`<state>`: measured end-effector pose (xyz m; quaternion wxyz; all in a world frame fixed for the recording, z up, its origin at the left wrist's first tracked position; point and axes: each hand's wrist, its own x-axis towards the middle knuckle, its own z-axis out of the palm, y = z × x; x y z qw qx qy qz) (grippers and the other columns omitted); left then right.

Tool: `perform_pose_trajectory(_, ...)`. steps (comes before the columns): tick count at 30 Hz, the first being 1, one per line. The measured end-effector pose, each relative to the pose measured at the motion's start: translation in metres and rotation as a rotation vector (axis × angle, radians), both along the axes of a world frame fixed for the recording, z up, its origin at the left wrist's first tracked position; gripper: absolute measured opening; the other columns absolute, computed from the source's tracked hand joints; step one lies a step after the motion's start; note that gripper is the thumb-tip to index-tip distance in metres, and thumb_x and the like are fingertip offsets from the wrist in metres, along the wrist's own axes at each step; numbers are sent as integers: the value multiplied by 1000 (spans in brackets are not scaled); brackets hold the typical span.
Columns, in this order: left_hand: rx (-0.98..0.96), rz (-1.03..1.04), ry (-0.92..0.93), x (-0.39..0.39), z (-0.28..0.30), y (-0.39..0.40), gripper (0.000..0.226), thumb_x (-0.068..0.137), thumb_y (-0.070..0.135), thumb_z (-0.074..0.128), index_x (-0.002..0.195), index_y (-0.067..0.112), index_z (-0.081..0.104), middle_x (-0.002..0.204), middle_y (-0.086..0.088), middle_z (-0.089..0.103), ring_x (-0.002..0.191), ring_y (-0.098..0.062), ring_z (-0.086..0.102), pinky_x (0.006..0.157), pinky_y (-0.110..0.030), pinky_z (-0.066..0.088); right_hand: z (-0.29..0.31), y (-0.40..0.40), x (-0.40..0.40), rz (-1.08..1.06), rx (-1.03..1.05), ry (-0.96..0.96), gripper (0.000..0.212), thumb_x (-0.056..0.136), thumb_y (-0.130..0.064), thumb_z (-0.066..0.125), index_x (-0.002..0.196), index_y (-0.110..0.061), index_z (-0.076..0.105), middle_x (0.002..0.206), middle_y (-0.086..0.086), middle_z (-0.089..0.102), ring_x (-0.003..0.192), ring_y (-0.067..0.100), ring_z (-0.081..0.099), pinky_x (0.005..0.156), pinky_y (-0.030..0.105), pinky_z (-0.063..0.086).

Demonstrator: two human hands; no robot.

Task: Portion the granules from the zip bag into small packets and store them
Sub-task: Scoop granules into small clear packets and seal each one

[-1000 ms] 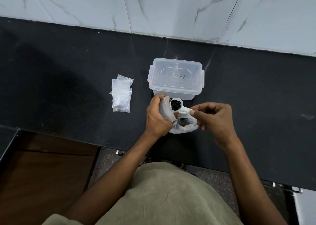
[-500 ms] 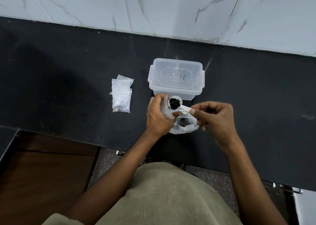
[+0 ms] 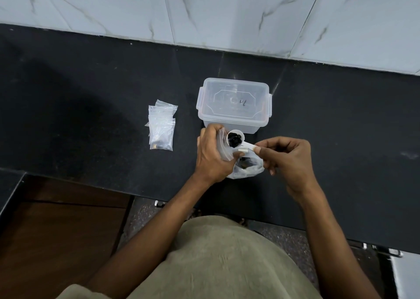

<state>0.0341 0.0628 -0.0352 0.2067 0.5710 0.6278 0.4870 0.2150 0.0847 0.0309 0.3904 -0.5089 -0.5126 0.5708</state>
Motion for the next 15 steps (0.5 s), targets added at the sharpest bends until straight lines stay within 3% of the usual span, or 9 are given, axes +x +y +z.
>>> perform_pose_trajectory(5,-11,17,-28,-4,-4,-1,62,70,54,79,107,18,47,100,35,44,93,-22,54,85,-50,50,-3,-3,8,-20,-49,-22,4,82,1,80,80,-2,78,56,12,65,42,14,50,38,21,38)
perform_pose_trajectory(9,-16,31,-25,-7,-7,-3,59,67,36,86,107,19,47,100,24,48,94,-22,53,84,-51,50,-7,-9,19,-1,-137,-45,3,81,2,79,82,2,77,58,10,66,44,11,51,38,19,38)
perform_pose_trajectory(15,-10,71,-19,-10,-9,-6,53,70,20,85,108,19,48,103,37,46,94,-23,55,85,-50,51,-21,-17,27,-32,-249,-187,3,82,-1,80,82,1,77,56,6,66,45,12,52,39,20,39)
